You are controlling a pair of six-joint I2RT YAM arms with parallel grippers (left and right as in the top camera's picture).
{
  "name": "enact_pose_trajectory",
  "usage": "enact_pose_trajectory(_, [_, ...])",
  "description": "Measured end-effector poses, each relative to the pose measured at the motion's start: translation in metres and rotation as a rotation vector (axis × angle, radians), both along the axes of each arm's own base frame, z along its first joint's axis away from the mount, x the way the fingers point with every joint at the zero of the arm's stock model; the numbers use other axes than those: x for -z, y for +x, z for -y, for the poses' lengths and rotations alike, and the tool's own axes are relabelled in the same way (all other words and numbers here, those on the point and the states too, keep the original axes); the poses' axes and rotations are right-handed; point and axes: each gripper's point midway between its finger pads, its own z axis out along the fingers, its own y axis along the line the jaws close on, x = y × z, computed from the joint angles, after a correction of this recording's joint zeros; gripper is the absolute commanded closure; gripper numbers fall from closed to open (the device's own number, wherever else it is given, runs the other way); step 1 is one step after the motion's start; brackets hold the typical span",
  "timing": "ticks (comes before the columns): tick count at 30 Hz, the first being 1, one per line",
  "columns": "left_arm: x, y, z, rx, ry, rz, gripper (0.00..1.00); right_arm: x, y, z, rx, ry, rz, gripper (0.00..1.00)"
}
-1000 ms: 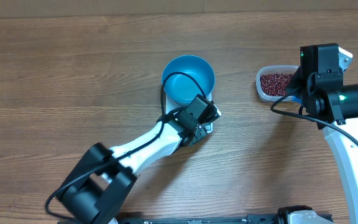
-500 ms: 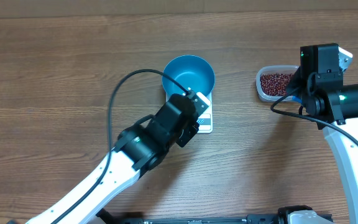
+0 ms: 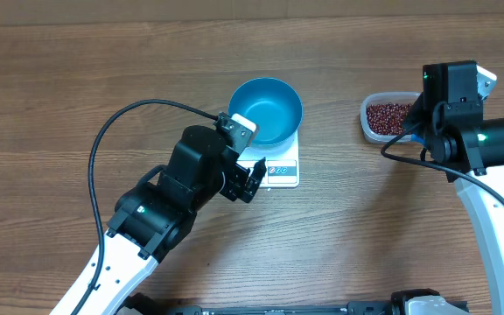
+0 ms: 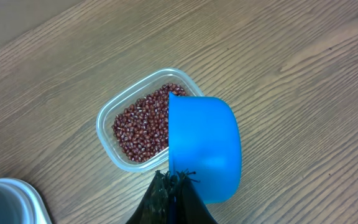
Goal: Scoop item into bowl and weigh 150g on scale
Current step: 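Pull the left gripper back from the scale toward the left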
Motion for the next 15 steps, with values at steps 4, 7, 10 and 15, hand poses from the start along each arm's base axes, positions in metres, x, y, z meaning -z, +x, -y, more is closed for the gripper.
enact_pose_trajectory(4, [0.001,0.000,-0.001,0.004,-0.001,-0.005,0.00,0.000,0.000,0.000,0.000,0.000,0.000,0.96])
enact_pose_trajectory(7, [0.005,0.002,-0.011,0.018,0.014,-0.022,0.00,0.000,0.000,0.000,0.001,0.000,0.000,0.96])
enact_pose_trajectory(10, [0.011,0.004,-0.025,0.025,0.027,-0.049,0.00,0.000,0.000,0.000,0.000,0.000,0.000,0.96])
enact_pose_trajectory(15, [0.019,0.003,-0.048,0.058,0.080,-0.076,0.00,0.000,0.000,0.000,0.000,0.000,0.000,0.96])
